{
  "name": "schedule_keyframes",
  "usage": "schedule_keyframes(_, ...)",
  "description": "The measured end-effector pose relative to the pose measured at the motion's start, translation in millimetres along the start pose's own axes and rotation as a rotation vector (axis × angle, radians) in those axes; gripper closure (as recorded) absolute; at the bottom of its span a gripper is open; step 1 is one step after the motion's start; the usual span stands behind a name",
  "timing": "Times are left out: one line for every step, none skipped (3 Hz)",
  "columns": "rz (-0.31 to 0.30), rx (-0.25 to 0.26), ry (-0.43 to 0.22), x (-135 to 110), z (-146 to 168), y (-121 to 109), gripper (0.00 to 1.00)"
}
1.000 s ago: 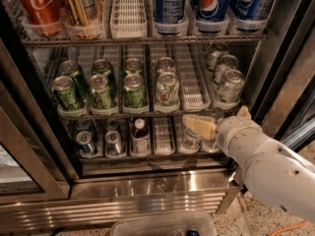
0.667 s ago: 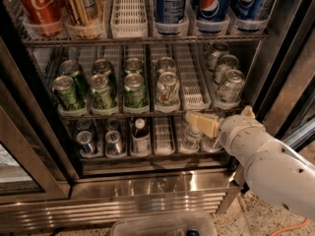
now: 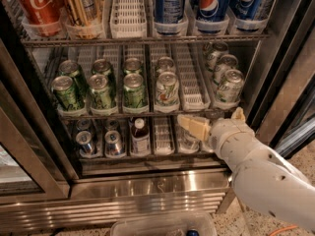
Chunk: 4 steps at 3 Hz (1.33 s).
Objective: Pick 7up can from middle shelf of fridge
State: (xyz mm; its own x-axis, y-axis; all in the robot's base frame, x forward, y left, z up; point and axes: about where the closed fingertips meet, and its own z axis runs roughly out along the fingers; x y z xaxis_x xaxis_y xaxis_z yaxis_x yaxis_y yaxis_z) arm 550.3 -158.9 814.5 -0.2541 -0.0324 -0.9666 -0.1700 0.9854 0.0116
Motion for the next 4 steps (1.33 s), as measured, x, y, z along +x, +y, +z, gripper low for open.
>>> schedule_keyframes(-0.004,0.005,-0.006,3.5,6.8,4.0,0.0)
schedule_keyframes(0.008,0.033,-0.016,4.2,13.2,2.0,0.06)
schedule_keyframes(0.04,0.075,-0.026,3.6,19.7,-3.6,0.08)
schedule_keyframes(0.075,0.114,-0.032,5.3,27.1,-7.2,0.23)
